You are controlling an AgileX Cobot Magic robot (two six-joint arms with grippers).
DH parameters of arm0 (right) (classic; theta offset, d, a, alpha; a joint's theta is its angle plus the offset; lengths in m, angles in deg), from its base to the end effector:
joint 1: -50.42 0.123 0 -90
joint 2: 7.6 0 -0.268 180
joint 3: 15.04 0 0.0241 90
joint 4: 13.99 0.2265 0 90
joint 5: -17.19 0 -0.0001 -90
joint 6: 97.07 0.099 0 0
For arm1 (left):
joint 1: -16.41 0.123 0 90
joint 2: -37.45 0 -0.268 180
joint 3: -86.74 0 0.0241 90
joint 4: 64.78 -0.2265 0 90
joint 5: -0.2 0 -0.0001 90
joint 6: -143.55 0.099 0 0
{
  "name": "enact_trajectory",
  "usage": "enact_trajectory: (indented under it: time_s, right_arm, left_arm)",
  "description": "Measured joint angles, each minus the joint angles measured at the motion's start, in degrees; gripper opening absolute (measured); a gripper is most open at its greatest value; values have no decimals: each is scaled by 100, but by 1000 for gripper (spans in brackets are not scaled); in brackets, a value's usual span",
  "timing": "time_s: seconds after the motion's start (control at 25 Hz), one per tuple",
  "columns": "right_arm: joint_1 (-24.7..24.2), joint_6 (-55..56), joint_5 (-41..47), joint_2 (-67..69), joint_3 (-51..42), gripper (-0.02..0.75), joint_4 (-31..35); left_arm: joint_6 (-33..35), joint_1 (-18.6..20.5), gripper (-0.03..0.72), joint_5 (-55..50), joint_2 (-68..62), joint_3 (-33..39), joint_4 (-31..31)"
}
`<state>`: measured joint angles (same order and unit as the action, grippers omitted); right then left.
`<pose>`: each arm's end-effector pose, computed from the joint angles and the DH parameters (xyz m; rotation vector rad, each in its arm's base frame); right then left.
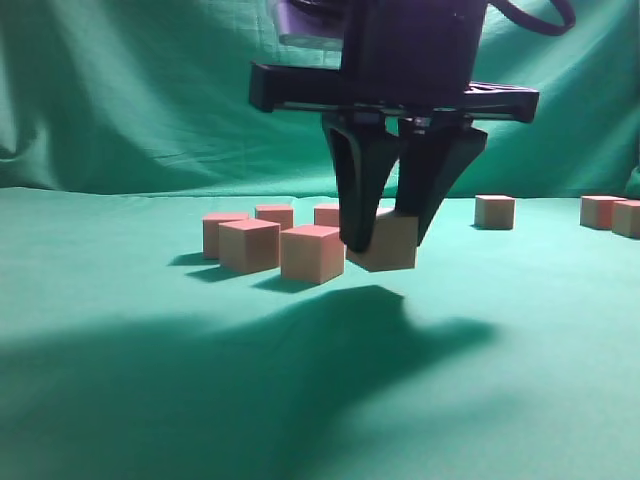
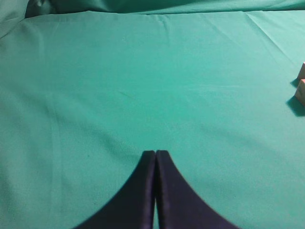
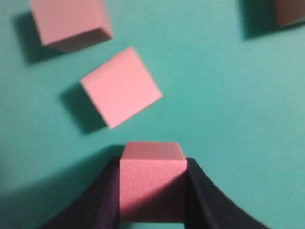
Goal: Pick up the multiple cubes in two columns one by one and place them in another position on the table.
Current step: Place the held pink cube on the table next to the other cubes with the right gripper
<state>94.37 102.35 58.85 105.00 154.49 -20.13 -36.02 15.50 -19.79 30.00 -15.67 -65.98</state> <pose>0.2440 0.2254 0.1718 -0.7083 2.7818 0.1018 0.0534 -0.0001 0.1756 0.0344 1.8327 0.0145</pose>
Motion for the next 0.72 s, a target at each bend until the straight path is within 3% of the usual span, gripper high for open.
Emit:
enact_trajectory:
  time_s: [0.72]
  right_arm:
    - [0,364,-26,199,0,259,-154]
  left_arm:
    - [0,0,0,0,0,0,0]
